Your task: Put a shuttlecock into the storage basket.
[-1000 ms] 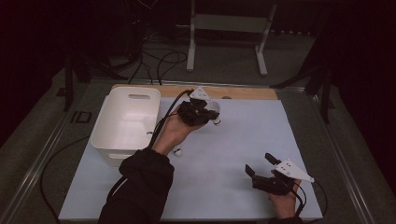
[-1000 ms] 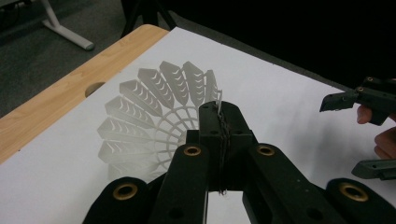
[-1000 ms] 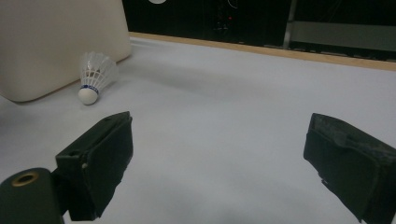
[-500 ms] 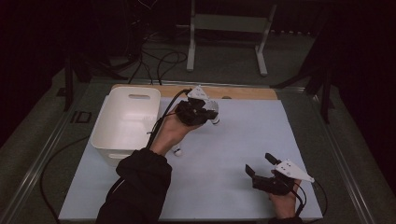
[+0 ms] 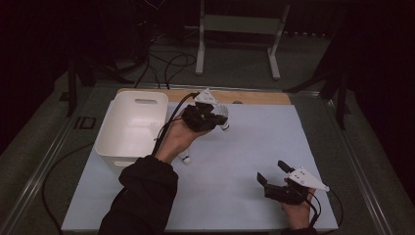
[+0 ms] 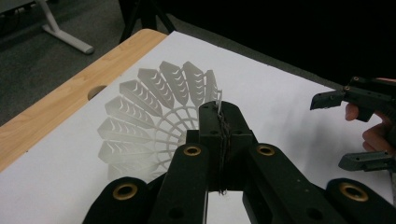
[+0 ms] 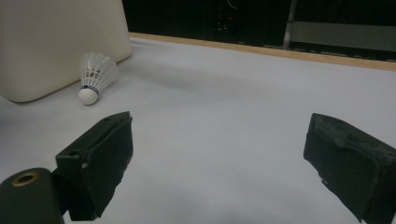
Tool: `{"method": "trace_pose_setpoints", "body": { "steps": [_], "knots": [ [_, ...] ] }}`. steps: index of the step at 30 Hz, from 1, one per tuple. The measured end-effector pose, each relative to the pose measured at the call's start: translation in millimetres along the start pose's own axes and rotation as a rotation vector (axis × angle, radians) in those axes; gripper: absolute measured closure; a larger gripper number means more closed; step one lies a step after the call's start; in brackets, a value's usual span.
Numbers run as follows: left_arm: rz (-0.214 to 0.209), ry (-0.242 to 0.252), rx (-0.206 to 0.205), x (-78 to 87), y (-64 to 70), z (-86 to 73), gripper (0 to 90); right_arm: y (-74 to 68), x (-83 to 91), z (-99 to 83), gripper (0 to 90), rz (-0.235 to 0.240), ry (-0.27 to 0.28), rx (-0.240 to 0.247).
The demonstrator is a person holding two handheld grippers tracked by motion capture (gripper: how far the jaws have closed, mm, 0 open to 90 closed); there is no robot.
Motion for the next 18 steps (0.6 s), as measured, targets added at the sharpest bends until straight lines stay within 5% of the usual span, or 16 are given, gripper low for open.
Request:
{"method": "trace_pose_setpoints", "body": {
  "steps": [18],
  "knots": [
    [-0.005,0.012,0.001,6.8,2.5,1.9,89.7,-0.1,-0.1,-0.1,8.1,0.0,0.0,-0.002]
  ]
}}
Point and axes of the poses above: each handheld gripper's, and its own axes: x roughly backward along the jaws, z roughly out of its top, y roughly to its right, the point moved 7 cm from there along -x, roughly forward along the jaws, and after that the axes turned 3 degrees about x, right-handed, at the moved point
